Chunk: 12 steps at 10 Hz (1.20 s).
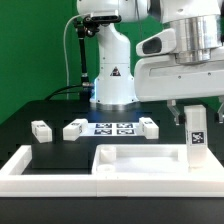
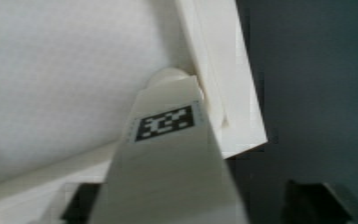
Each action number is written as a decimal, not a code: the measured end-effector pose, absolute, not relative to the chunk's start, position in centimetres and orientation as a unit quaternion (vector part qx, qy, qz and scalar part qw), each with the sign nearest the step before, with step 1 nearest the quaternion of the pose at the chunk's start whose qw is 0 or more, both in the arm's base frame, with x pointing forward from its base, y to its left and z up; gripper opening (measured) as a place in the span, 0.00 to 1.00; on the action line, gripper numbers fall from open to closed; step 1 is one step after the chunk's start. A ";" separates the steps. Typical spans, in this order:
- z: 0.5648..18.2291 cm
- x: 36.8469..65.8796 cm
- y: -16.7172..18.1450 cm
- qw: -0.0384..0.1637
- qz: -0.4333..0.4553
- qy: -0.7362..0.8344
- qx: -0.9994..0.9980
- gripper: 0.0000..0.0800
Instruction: Assemble desk
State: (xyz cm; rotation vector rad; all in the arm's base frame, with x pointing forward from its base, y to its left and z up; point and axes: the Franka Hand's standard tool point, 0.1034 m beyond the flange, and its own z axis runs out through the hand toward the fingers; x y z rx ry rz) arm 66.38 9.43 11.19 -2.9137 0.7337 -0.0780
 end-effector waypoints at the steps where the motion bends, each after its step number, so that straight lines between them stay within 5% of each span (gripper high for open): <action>1: 11.1 66.3 9.2 0.067 -0.023 0.271 -0.960 0.36; 6: 11.0 66.1 9.6 0.070 -0.001 0.557 -0.828 0.37; 9: 10.9 66.2 10.6 0.125 0.022 0.771 -0.624 0.37; 12: 10.7 66.0 10.6 0.119 0.016 0.719 -0.685 0.37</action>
Offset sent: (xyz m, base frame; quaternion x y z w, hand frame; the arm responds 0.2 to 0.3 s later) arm 0.0000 0.0000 0.0000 0.0000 0.0000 0.1938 0.9810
